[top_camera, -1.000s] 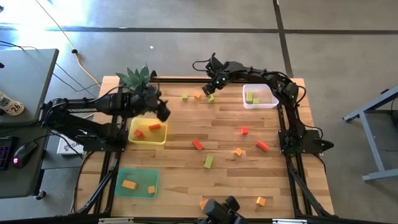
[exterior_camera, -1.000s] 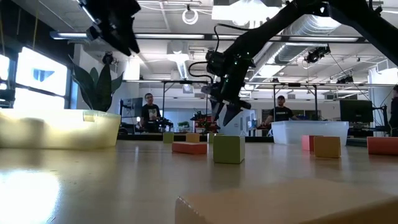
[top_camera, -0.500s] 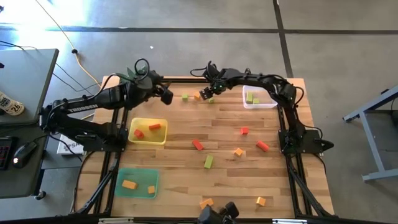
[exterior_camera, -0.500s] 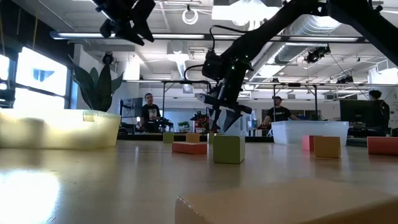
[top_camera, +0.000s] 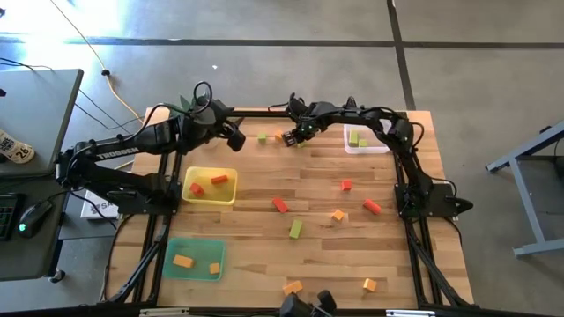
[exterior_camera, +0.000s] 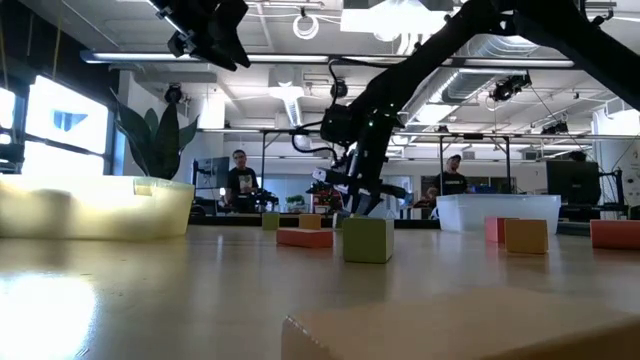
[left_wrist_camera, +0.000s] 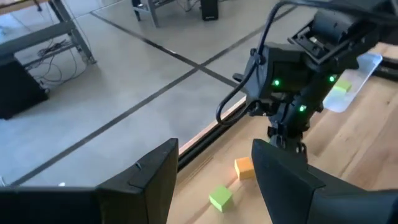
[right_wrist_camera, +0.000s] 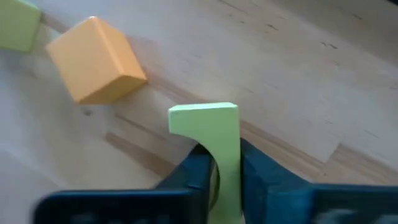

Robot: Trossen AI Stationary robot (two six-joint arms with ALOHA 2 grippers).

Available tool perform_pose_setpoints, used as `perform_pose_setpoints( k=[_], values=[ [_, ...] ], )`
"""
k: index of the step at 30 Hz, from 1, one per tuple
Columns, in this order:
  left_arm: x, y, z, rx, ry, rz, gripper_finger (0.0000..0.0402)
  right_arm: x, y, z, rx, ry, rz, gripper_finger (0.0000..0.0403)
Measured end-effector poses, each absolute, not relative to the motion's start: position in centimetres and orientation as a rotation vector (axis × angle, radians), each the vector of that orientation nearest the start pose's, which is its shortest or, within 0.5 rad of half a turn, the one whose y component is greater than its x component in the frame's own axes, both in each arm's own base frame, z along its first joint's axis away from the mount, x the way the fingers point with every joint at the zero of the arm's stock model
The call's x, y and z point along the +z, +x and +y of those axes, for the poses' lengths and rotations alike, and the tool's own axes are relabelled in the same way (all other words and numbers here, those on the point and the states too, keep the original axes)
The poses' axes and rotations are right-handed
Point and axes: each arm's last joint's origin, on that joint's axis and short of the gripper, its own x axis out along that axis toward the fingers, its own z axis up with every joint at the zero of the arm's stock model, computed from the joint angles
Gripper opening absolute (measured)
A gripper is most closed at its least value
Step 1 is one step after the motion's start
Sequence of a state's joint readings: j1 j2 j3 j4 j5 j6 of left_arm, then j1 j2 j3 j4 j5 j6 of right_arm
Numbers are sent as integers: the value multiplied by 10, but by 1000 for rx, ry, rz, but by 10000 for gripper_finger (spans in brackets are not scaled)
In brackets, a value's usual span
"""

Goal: Sort & place blocks by color
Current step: Put the green block into the white bin

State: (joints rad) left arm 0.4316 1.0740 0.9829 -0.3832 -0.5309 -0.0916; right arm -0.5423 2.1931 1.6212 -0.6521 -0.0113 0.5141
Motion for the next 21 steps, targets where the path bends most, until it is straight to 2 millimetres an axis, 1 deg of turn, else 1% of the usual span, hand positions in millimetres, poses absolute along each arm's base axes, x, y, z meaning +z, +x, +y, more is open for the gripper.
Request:
perform_pose_setpoints(
  k=[2, 6, 7, 11, 13, 18, 21],
  values=[
    [331, 199, 108, 959, -32, 463, 192, 146, 382, -229, -750, 769, 1065, 17],
    [331, 199, 108, 946, 21, 491, 192, 148, 378, -226, -759, 803, 1094, 39],
    [331, 199, 108, 942, 34, 498, 192, 150, 377, -225, -760, 807, 1104, 40],
    [330, 199, 108, 930, 81, 523, 192, 162, 373, -219, -771, 788, 1128, 15],
    [330, 199, 108, 926, 98, 532, 192, 170, 371, -215, -790, 765, 1130, 15],
    [330, 199, 108, 924, 107, 536, 192, 202, 362, -204, -865, 714, 1100, 20],
    [332, 200, 108, 926, 107, 521, 192, 223, 353, -197, -936, 663, 1089, 16]
  ],
)
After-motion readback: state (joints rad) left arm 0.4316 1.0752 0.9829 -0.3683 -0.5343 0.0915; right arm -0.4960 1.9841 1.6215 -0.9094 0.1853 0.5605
